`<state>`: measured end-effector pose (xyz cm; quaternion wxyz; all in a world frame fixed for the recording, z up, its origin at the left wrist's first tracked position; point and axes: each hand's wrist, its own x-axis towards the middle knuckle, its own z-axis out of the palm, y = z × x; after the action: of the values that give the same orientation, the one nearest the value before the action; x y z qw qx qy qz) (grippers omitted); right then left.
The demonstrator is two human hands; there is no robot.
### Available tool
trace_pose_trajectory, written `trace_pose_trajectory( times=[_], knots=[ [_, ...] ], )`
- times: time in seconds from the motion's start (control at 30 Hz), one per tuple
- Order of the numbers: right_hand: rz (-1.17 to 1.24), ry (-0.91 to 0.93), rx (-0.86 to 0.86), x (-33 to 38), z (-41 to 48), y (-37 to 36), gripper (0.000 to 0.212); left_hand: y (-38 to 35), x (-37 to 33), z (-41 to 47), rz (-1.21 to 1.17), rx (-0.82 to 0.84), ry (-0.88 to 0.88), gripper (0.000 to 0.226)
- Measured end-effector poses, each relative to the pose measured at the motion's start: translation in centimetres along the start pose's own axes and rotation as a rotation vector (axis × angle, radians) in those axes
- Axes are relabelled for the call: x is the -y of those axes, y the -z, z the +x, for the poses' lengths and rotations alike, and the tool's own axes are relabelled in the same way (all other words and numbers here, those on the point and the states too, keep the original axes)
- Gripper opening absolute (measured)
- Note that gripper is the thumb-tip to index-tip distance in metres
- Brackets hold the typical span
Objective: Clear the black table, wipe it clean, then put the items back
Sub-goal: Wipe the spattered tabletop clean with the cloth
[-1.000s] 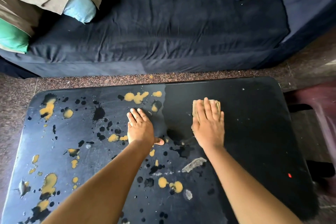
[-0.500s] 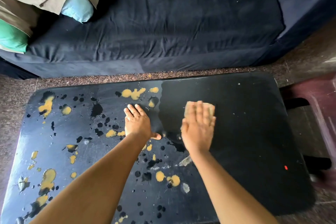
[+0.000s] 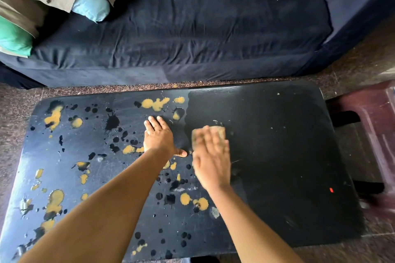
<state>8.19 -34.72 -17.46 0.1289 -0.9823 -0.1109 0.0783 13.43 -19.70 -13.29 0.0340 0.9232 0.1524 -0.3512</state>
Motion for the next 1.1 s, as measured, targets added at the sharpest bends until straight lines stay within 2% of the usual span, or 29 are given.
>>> trace_pose_trajectory(
  times=[0.07, 0.13, 0.17, 0.23, 0.3, 0.33, 0.37, 0.43, 0.5, 0.53, 0.57, 0.63, 0.7, 0.73, 0.77, 0.83, 0.9, 0.93, 0.97, 1.03, 1.1],
  knots=[
    [-0.072, 0.278, 0.07, -1.3, -1.5, 0.0, 0.061, 0.0, 0.1, 0.0, -0.013, -0.01, -0.005, 0.141],
    [-0.152, 0.402, 0.1, -4.8, -2.0, 0.5, 0.064, 0.0, 0.1, -0.1, -0.015, -0.006, -0.005, 0.142],
    [-0.169, 0.362, 0.097, -6.4, -2.1, 0.7, 0.064, 0.0, 0.1, -0.1, -0.009, -0.006, -0.006, 0.143],
    [-0.135, 0.105, 0.047, -7.5, -1.8, 1.0, 0.063, 0.0, 0.1, -0.1, -0.001, -0.012, -0.01, 0.144],
    [-0.11, -0.13, -0.005, -5.2, -1.9, 0.6, 0.062, -0.1, 0.2, -0.1, -0.002, -0.015, -0.015, 0.144],
    [-0.09, -0.166, -0.03, -3.7, -2.2, 0.2, 0.062, -0.2, 0.3, -0.2, -0.004, -0.019, -0.017, 0.144],
    [-0.068, -0.131, -0.043, -2.4, -2.4, -0.2, 0.063, -0.2, 0.4, -0.2, -0.008, -0.026, -0.017, 0.143],
    [-0.08, 0.092, 0.021, -2.4, -3.1, -0.3, 0.066, -0.2, 0.5, -0.3, -0.02, -0.033, -0.023, 0.143],
    [-0.183, 0.383, 0.075, -5.6, -3.4, 0.4, 0.065, -0.2, 0.6, -0.3, -0.028, -0.039, -0.024, 0.143],
    [-0.23, 0.443, 0.091, -7.5, -3.6, 0.9, 0.065, -0.3, 0.7, -0.4, -0.028, -0.044, -0.023, 0.143],
    [-0.237, 0.407, 0.091, -9.1, -3.7, 1.3, 0.064, -0.3, 0.7, -0.4, -0.027, -0.048, -0.025, 0.143],
    [-0.166, 0.097, 0.046, -10.0, -4.1, 1.7, 0.062, -0.4, 0.8, -0.5, -0.024, -0.061, -0.03, 0.143],
    [-0.122, -0.188, 0.003, -7.4, -4.5, 0.9, 0.062, -0.6, 1.0, -0.8, -0.051, -0.072, -0.026, 0.141],
    [-0.096, -0.233, 0.001, -5.5, -4.7, 0.2, 0.062, -0.8, 1.1, -0.9, -0.072, -0.082, -0.022, 0.139],
    [-0.068, -0.194, 0.007, -3.8, -5.0, -0.2, 0.062, -1.1, 1.2, -1.2, -0.082, -0.112, -0.023, 0.135],
    [-0.082, 0.035, 0.04, -2.6, -5.6, -0.5, 0.06, -2.2, 0.9, -2.2, -0.05, -0.22, -0.066, 0.121],
    [-0.159, 0.28, 0.088, -5.0, -5.8, 0.1, 0.06, -3.9, 0.9, -4.1, -0.068, -0.312, -0.127, 0.106],
    [-0.191, 0.325, 0.094, -6.6, -5.9, 0.5, 0.06, -4.9, 1.1, -5.4, -0.122, -0.332, -0.138, 0.101],
    [-0.192, 0.283, 0.095, -8.1, -6.1, 0.9, 0.06, -6.0, 1.3, -6.9, -0.186, -0.333, -0.135, 0.098],
    [-0.141, 0.015, 0.063, -8.9, -6.6, 1.2, 0.059, -8.3, 2.4, -9.9, -0.279, -0.303, -0.112, 0.096],
    [-0.102, -0.18, 0.022, -6.5, -7.3, 0.7, 0.06, -10.7, 3.4, -12.7, -0.278, -0.241, -0.088, 0.102]
  ],
)
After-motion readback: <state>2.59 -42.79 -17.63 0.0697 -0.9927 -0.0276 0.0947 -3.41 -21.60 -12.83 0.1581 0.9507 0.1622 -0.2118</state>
